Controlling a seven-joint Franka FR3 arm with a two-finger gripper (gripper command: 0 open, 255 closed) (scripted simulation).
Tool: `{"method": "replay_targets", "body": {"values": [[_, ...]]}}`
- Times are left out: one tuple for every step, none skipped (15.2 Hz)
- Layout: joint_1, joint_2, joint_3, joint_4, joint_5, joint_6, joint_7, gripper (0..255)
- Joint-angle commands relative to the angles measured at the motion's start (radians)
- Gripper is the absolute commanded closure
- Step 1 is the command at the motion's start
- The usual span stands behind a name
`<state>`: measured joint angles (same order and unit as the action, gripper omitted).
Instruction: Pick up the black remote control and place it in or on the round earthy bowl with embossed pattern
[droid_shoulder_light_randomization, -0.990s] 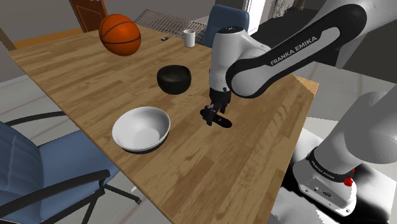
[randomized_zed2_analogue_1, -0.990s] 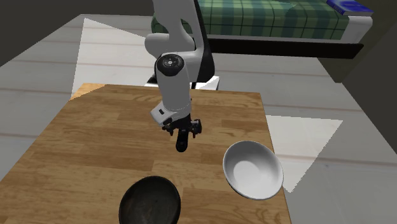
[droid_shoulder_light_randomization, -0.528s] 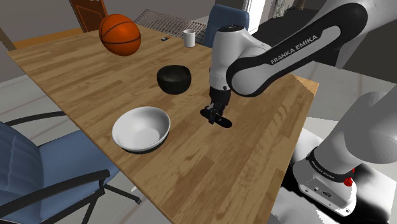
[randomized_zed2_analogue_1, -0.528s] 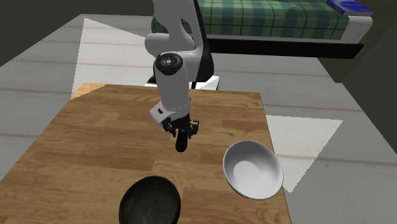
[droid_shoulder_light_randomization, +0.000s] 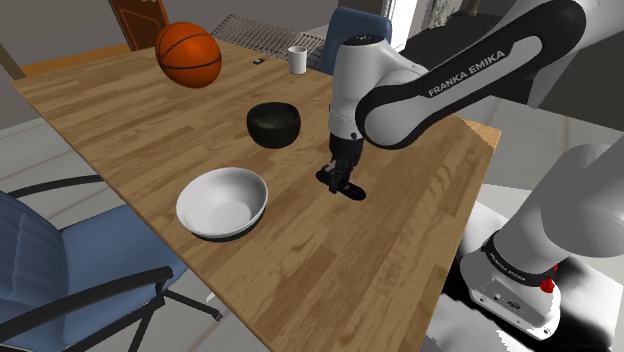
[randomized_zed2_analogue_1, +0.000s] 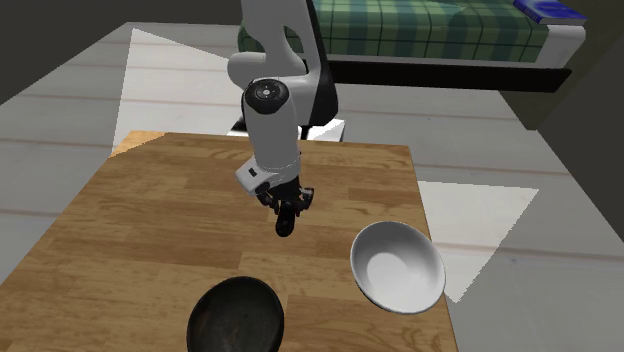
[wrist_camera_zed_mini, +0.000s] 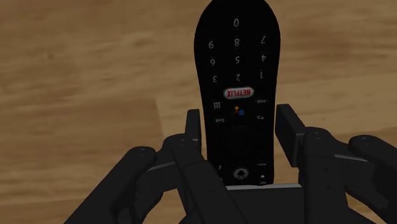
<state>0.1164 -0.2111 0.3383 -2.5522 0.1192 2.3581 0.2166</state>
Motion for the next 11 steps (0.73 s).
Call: {"method": "replay_targets", "body": {"values": [[0.002,-0.021,-0.003,0.01,0.006,-0.033,-0.005,255],[0.003,-0.031,-0.005,0.017,0.008,-0.049,-0.007,255],[0.003,-0.041,-0.007,0.023,0.009,-0.064,-0.008,255],[0.004,-0.05,-0.009,0.029,0.011,-0.08,-0.01,255],[0.004,-0.059,-0.01,0.036,0.012,-0.095,-0.011,255],[0.005,-0.067,-0.012,0.043,0.014,-0.11,-0.012,255],[0.005,-0.076,-0.014,0.05,0.015,-0.126,-0.013,255],[0.005,-0.084,-0.015,0.057,0.016,-0.141,-0.014,255],[0.006,-0.091,-0.017,0.065,0.017,-0.156,-0.015,255],[0.006,-0.099,-0.019,0.072,0.017,-0.171,-0.016,255],[0.006,-0.106,-0.021,0.08,0.018,-0.186,-0.017,255]]}}
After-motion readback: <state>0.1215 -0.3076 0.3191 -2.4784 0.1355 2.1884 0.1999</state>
